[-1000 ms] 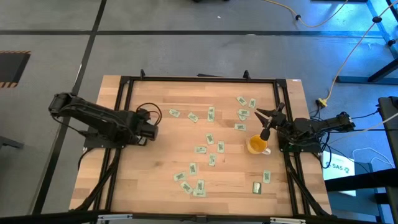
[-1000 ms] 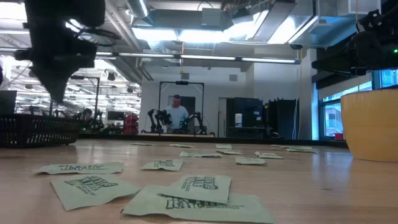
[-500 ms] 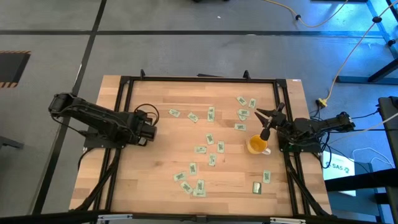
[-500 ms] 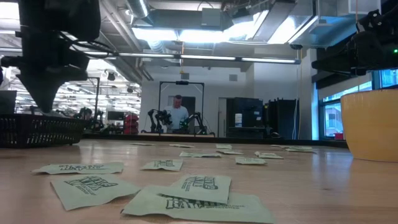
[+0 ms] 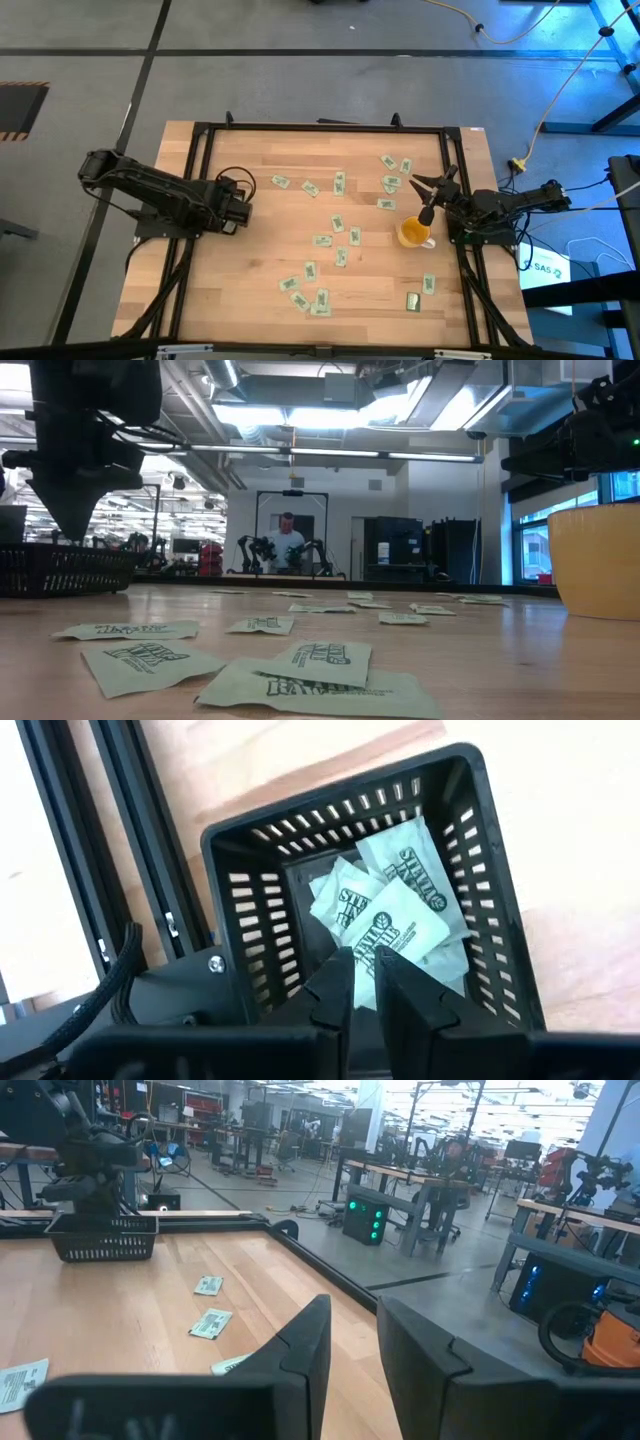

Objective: Pick and place Stevia / Truvia into bins
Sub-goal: Put the stevia packet into the black bin

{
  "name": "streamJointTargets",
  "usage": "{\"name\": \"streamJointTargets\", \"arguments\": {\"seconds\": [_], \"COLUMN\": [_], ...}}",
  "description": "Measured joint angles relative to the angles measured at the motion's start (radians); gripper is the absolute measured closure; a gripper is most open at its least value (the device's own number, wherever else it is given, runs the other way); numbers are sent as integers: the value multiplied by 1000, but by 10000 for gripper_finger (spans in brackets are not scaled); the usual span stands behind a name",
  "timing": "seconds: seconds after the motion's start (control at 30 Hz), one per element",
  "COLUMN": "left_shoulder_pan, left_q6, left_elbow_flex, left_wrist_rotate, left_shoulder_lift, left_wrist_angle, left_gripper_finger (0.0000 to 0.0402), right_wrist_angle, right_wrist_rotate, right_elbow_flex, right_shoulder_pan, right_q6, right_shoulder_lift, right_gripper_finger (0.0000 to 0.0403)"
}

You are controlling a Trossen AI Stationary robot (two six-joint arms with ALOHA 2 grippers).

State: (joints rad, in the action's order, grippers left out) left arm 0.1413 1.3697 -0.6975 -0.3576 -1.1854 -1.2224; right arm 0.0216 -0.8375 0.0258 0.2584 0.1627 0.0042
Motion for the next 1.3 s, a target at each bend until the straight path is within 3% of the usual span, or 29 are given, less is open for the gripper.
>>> {"name": "streamJointTargets", "arguments": {"seconds": [0.2,0.3,0.4,0.5,0.57,0.7,0.83,1.07,1.3], "left_shoulder_pan": [0,2,15,26,34,60,104,180,200], "left_q6": [1,-64,-212,-438,-620,-972,-1192,-1252,-1153], "left_elbow_flex": [0,0,0,0,0,-1,-1,-1,-1], "left_wrist_rotate": [-91,-171,-285,-320,-278,-72,112,144,105], "left_shoulder_lift": [0,0,0,0,0,-8,-57,-218,-358], "left_wrist_angle": [15,101,244,424,580,920,1169,1265,1267], "left_gripper_finger": [360,363,366,368,367,359,347,324,327], "right_wrist_angle": [0,0,0,0,0,0,0,0,1], "right_wrist_rotate": [0,0,0,0,0,0,1,1,1], "right_elbow_flex": [0,0,0,0,0,0,0,0,0], "right_shoulder_pan": [0,0,0,0,0,0,0,0,0], "right_q6": [-6,-26,-35,-69,-81,-86,-122,-140,-185], "right_shoulder_lift": [0,0,0,0,0,0,0,0,0], "right_gripper_finger": [313,313,313,313,313,313,313,313,313]}}
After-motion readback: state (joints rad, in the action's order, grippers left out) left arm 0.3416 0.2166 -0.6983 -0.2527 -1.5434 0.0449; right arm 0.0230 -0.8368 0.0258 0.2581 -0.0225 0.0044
